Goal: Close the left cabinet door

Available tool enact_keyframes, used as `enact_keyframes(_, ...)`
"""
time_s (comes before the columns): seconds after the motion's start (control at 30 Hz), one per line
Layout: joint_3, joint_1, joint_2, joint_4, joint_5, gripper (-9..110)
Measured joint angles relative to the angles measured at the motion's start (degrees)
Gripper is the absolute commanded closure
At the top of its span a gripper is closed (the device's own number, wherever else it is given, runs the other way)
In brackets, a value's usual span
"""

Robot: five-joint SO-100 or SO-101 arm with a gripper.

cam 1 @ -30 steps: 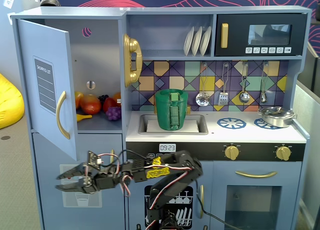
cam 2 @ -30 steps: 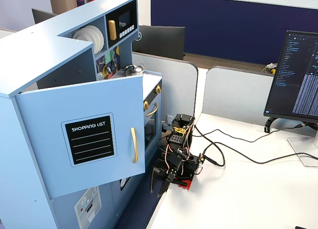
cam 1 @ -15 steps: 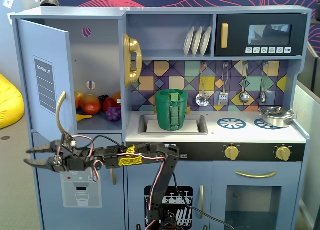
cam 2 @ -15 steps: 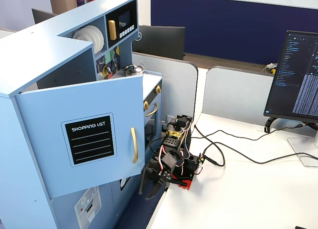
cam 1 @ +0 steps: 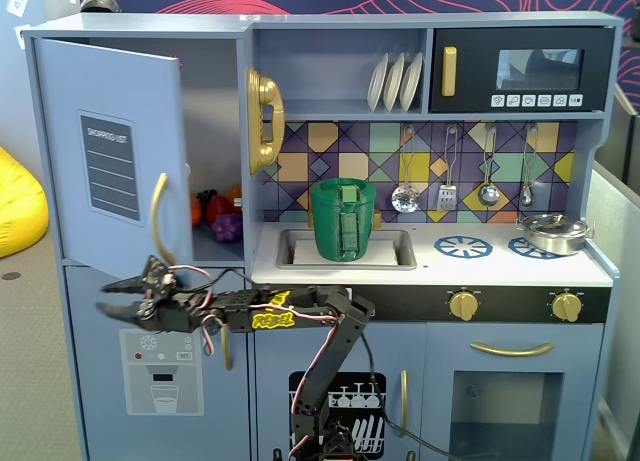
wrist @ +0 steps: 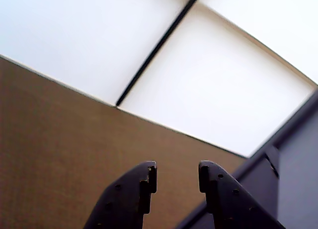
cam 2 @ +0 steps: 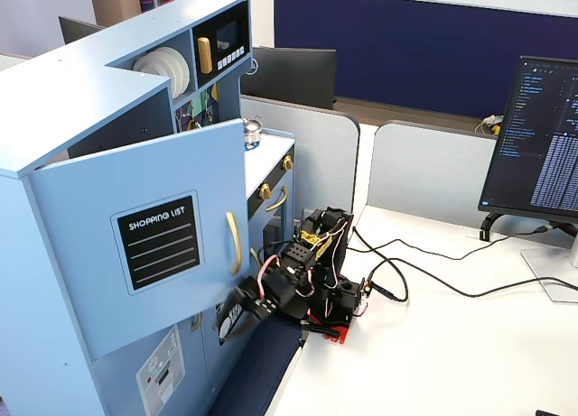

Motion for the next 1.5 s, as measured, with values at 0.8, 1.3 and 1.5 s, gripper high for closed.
enact_keyframes(0.8, -5.3, 27.3, -4.7, -5.6, 4.0, 101)
enact_keyframes(1.3, 29.0, 42.0, 41.8, 30.4, 18.5, 101)
enact_keyframes(1.5, 34.8, 63.9, 49.0, 61.3, 29.3, 101)
